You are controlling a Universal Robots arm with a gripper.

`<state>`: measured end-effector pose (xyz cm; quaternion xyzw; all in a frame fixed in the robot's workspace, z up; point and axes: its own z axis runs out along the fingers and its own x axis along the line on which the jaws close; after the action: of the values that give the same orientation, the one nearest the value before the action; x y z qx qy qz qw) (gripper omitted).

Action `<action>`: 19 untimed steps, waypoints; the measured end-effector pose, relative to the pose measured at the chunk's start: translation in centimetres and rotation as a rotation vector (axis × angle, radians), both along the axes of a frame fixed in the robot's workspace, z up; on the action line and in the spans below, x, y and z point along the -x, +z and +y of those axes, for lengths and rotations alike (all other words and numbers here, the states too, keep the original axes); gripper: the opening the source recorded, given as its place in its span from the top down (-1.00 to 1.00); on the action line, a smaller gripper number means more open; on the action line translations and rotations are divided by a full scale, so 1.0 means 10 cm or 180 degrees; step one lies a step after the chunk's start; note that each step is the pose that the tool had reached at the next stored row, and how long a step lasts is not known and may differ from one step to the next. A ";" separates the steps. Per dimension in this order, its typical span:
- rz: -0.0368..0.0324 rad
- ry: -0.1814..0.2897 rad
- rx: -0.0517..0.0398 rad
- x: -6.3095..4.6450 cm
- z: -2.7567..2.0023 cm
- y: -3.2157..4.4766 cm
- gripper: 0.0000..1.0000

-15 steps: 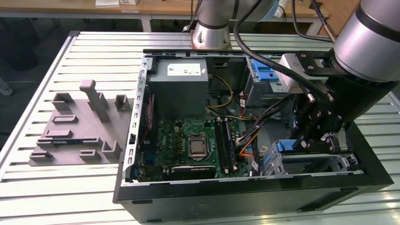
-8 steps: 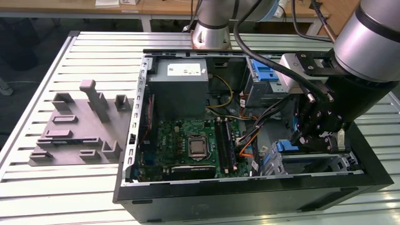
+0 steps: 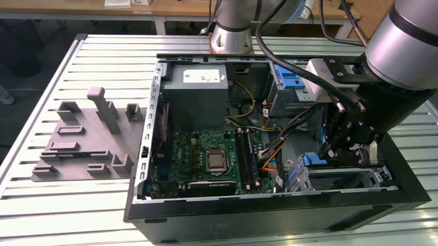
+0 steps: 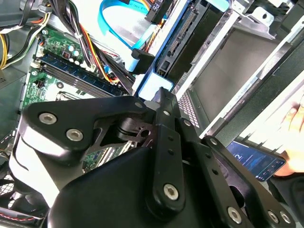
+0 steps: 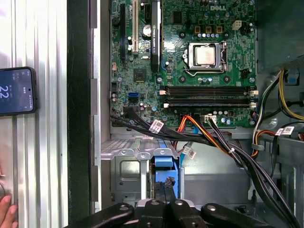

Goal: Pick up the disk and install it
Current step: 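Insert the first disk wire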

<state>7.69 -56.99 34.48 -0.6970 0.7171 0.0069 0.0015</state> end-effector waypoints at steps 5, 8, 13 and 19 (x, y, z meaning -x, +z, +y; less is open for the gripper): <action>0.0000 0.0000 0.0000 0.00 0.000 -0.001 0.79; 0.0000 0.0000 -0.0001 -0.04 0.000 -0.002 0.79; 0.0000 0.0000 0.0001 -0.13 0.000 0.011 0.79; 0.0000 0.0000 0.0000 -0.13 0.000 0.073 0.79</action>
<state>9.04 -56.99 35.21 -0.6969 0.7171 0.0069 0.0015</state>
